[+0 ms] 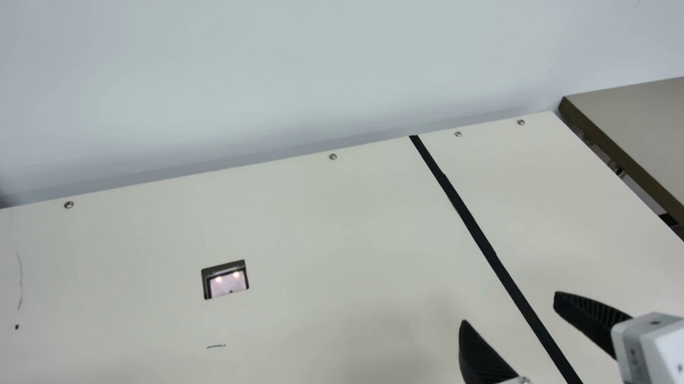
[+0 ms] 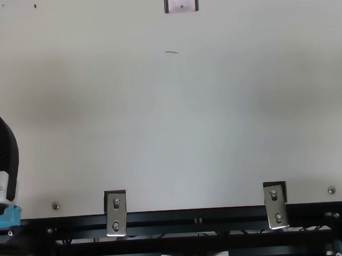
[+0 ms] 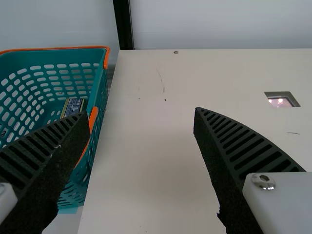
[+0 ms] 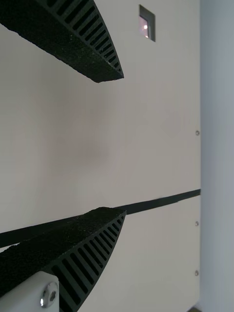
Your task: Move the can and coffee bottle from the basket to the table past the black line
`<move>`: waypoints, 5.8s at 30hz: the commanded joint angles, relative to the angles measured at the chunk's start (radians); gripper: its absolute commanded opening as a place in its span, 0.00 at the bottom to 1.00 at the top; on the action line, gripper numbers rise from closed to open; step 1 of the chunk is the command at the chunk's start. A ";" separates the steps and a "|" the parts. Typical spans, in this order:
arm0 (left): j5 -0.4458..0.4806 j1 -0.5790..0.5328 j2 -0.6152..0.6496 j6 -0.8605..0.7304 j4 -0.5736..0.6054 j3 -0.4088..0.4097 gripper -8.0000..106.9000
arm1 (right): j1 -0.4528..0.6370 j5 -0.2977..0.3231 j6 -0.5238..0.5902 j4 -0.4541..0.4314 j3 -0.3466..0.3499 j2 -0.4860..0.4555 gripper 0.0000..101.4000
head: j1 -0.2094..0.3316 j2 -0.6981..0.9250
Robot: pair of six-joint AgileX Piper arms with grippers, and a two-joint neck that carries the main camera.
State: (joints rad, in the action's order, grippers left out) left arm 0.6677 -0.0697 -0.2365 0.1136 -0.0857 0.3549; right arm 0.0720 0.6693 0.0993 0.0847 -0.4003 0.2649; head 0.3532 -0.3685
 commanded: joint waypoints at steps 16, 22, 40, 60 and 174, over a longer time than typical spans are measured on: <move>0.000 0.000 0.000 0.000 0.000 0.000 0.85 | -0.045 0.324 -0.202 0.058 -0.504 0.122 1.00 | 0.021 0.005; 0.000 0.000 0.000 0.000 0.000 0.000 0.85 | -0.111 0.488 -0.397 0.137 -0.642 0.128 1.00 | 0.021 0.005; 0.000 0.000 0.000 0.000 0.000 0.000 0.85 | -0.169 0.551 -0.540 0.233 -0.665 0.131 1.00 | 0.021 0.005; 0.000 0.000 0.000 0.000 0.000 0.000 0.85 | -0.271 0.551 -0.559 0.324 -0.581 0.127 1.00 | 0.021 0.005; 0.065 0.723 -1.246 -0.583 0.412 0.773 0.85 | -0.271 0.551 -0.559 0.324 -0.581 0.127 1.00 | 0.082 0.980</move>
State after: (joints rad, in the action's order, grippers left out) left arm 0.7159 0.6558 -1.4410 -0.4697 0.3351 1.1060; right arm -0.1987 1.2205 -0.4598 0.4083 -0.9810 0.3915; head 0.3992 0.5988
